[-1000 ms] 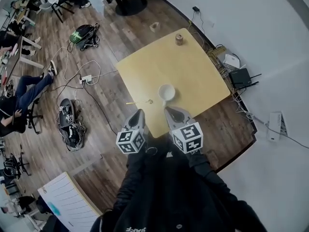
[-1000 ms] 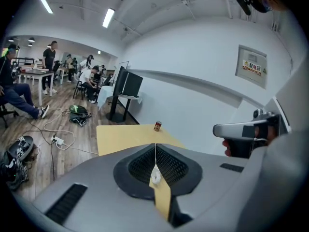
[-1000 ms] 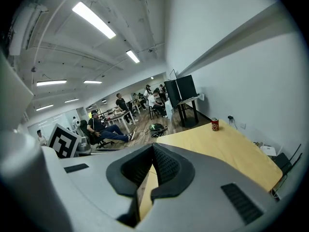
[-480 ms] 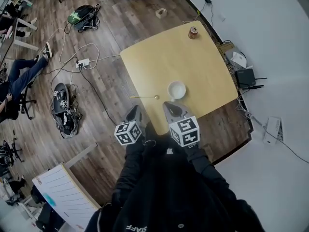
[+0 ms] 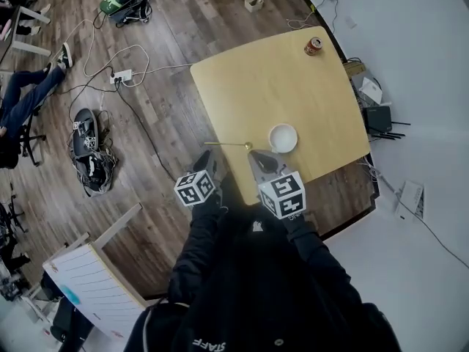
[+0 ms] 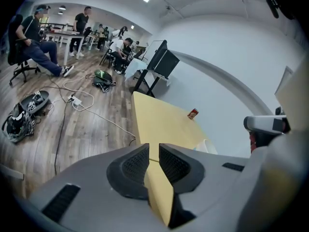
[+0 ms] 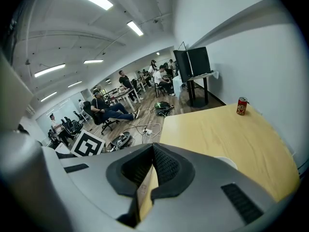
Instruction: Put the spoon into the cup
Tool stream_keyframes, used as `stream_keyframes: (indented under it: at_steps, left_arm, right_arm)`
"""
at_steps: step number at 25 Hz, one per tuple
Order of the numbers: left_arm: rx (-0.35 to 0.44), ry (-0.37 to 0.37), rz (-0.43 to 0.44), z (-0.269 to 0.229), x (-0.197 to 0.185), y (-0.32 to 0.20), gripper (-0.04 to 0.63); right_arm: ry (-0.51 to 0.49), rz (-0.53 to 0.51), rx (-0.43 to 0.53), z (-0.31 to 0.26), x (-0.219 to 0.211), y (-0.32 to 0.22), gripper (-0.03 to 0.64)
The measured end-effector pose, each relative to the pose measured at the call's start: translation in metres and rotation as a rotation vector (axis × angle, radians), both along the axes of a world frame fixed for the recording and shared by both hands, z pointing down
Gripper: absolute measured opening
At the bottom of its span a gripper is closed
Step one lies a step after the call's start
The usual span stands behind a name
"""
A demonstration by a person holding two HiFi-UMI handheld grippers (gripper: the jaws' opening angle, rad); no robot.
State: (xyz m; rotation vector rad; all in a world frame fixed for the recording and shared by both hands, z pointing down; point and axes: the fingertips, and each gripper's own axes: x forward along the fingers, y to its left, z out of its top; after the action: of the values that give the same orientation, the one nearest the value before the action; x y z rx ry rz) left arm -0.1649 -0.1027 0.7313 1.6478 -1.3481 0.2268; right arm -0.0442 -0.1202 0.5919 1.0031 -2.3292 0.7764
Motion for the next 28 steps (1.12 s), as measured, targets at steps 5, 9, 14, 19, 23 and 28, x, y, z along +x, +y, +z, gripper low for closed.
stream_keyframes:
  at_steps: [5, 9, 14, 19, 23, 28]
  left_arm:
    - [-0.062, 0.055, -0.039, 0.025, -0.015, -0.007, 0.109]
    - [-0.096, 0.107, -0.057, 0.045, -0.019, -0.014, 0.147]
    - [-0.132, 0.165, -0.065, 0.063, -0.019, -0.017, 0.167]
    - [-0.166, 0.214, -0.109, 0.079, -0.024, -0.018, 0.196]
    - [-0.153, 0.262, -0.131, 0.09, -0.024, -0.023, 0.204]
    - [-0.144, 0.339, -0.118, 0.095, -0.017, -0.029, 0.194]
  right_arm:
    - [0.016, -0.005, -0.03, 0.012, -0.01, -0.013, 0.021]
    - [0.024, -0.015, -0.048, 0.022, -0.018, -0.019, 0.021]
    - [0.032, -0.023, -0.078, 0.033, -0.023, -0.022, 0.021]
    - [0.04, -0.024, -0.099, 0.042, -0.025, -0.026, 0.021]
    - [0.047, -0.025, -0.108, 0.049, -0.024, -0.029, 0.021]
    - [0.052, -0.018, -0.113, 0.052, -0.021, -0.029, 0.021]
